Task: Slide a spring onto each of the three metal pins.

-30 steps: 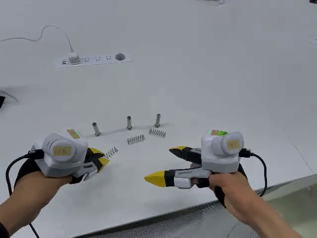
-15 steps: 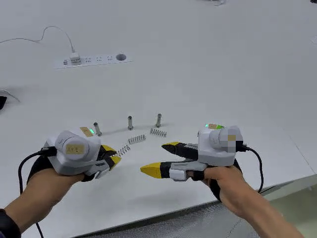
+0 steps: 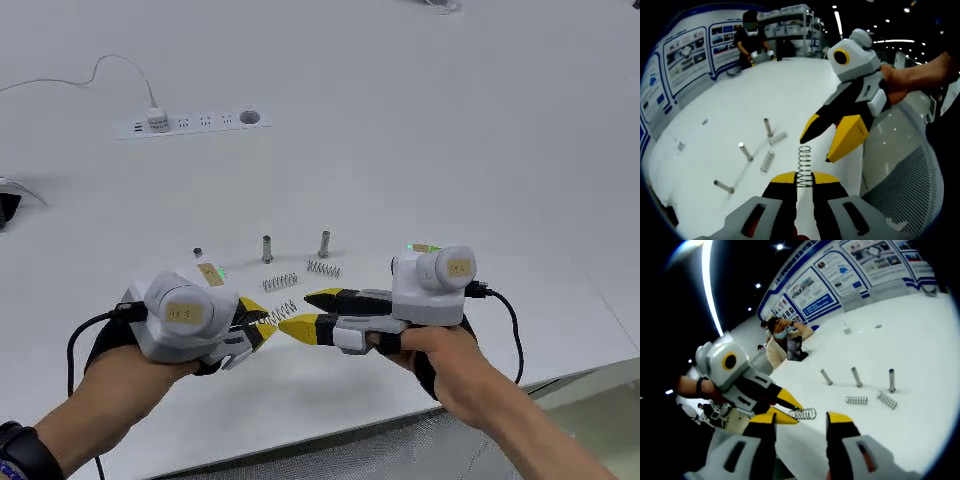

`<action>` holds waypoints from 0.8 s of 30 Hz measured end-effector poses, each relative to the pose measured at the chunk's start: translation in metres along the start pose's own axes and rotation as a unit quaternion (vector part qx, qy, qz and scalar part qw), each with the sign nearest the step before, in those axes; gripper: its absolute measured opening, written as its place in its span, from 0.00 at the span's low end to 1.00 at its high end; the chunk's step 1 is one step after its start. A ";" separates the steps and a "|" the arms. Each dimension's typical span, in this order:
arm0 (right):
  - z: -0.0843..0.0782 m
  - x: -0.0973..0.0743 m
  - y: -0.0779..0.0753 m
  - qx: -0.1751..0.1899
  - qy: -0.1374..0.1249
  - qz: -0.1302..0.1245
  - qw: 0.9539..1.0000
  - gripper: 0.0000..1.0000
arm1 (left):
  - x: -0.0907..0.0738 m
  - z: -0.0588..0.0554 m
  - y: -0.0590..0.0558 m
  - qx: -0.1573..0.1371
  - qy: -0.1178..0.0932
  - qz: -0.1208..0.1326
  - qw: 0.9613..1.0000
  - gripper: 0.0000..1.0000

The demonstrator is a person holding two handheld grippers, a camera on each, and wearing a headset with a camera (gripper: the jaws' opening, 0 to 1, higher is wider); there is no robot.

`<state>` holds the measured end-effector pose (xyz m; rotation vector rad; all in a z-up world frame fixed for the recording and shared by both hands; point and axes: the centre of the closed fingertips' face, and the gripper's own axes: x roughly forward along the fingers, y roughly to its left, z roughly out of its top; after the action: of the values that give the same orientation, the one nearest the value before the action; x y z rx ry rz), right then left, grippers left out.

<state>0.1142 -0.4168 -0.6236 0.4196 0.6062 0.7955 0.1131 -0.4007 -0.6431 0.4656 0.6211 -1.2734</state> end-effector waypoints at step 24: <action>0.013 0.000 0.008 0.005 0.005 0.032 0.999 0.12 | -0.003 0.010 -0.006 0.019 -0.012 -0.010 1.000 0.10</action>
<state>0.1183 -0.4137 -0.6096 0.4468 0.6088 0.8564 0.1090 -0.4067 -0.6334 0.4762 0.5820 -1.3096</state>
